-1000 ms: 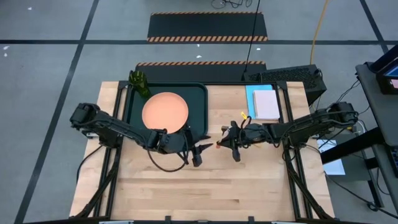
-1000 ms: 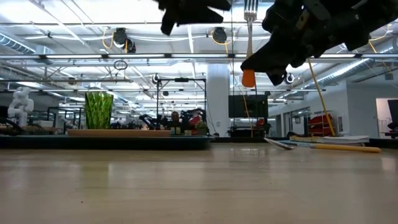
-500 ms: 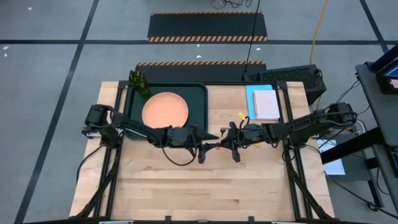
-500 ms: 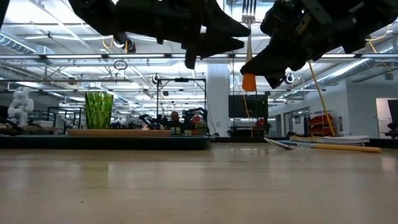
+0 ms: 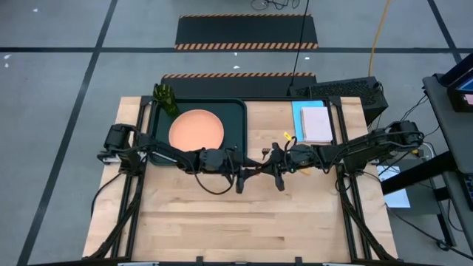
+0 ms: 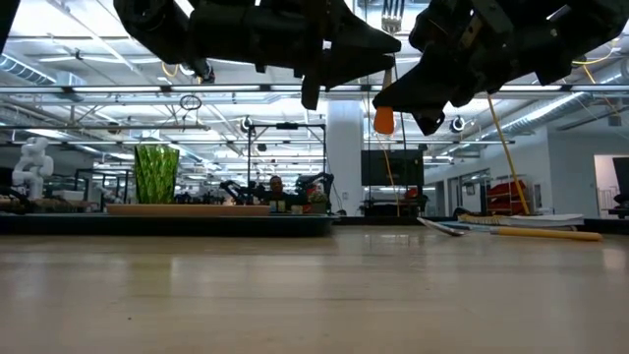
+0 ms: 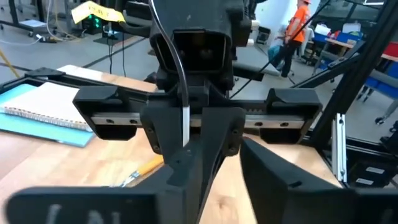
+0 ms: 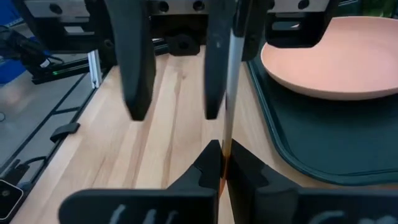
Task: Pick and place plate/cup/fork/spoon on tray
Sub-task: Put the orange fork on the black table tray to the right of the orange plate
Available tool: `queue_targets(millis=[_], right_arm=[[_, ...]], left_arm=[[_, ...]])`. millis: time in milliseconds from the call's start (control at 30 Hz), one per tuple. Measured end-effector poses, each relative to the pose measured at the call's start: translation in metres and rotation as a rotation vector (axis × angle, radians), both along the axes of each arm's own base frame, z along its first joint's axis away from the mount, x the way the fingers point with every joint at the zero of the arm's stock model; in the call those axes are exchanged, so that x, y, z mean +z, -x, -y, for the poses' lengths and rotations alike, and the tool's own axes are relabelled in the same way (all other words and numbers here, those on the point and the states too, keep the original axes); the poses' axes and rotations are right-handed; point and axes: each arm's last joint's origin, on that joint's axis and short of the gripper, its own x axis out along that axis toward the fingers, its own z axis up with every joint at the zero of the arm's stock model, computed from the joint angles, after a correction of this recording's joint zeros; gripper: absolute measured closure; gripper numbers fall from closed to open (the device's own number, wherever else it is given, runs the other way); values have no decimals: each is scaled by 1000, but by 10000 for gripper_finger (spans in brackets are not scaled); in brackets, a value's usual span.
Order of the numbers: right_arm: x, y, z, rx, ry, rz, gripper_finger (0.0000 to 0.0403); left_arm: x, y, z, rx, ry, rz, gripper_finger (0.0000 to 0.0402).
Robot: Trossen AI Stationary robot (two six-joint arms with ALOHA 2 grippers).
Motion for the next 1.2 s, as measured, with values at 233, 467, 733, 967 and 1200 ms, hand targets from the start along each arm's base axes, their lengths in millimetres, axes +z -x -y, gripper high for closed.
queue_targets(millis=[233,467,733,967,1200], right_arm=[[-5,-5,-1,2,-11,8,400],[-8,-7,-1,-4,-3,13,399],[1,-1,1,-52,14,19,362],[0,0,2,-57,37,6,372],[-2,0,4,-66,50,-19,401]], left_arm=[[0,0,-1,2,-2,-4,394],[1,1,-6,16,-5,-19,398],[20,9,-7,36,-10,-1,400],[24,12,-6,33,-11,-6,400],[22,12,-7,46,-14,-29,401]])
